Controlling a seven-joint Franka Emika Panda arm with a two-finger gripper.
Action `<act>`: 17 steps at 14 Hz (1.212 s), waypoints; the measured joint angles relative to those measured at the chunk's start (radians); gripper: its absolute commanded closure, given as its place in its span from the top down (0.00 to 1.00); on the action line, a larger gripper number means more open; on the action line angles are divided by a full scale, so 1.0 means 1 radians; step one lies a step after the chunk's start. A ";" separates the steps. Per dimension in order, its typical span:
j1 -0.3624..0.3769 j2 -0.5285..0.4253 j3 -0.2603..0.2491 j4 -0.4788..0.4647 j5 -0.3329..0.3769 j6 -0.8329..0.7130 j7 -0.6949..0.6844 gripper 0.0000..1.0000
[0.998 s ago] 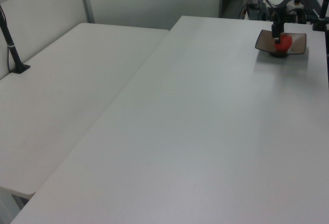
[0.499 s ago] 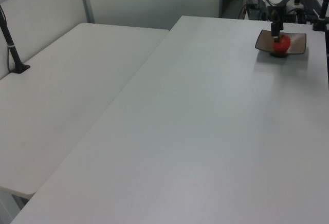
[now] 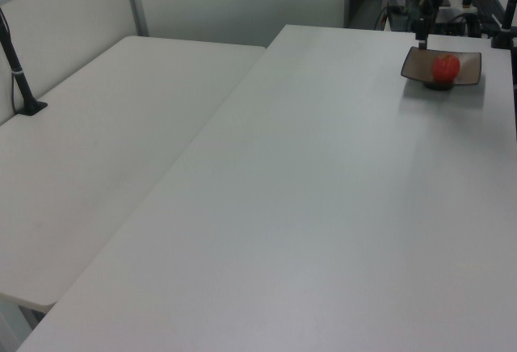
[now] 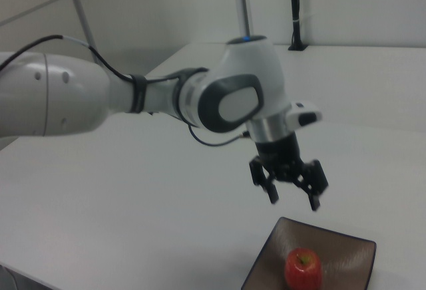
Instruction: Apples placed on a ceramic plate
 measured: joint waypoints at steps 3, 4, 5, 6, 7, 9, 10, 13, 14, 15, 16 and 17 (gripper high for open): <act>0.044 -0.070 0.065 0.004 0.060 -0.051 0.106 1.00; 0.047 -0.093 0.097 0.005 0.078 -0.083 0.139 1.00; 0.047 -0.111 0.121 0.005 0.087 -0.108 0.161 1.00; 0.048 -0.144 0.165 0.009 0.108 -0.158 0.192 1.00; 0.049 -0.168 0.198 0.013 0.132 -0.192 0.212 1.00; 0.065 -0.210 0.276 0.024 0.167 -0.259 0.285 1.00; 0.077 -0.221 0.303 0.026 0.173 -0.271 0.327 1.00; 0.122 -0.225 0.354 0.025 0.180 -0.274 0.421 1.00; 0.135 -0.220 0.362 0.024 0.181 -0.274 0.430 1.00; 0.151 -0.213 0.369 0.022 0.181 -0.273 0.432 1.00; 0.164 -0.205 0.370 0.018 0.181 -0.260 0.433 1.00; 0.172 -0.199 0.370 0.014 0.181 -0.245 0.433 1.00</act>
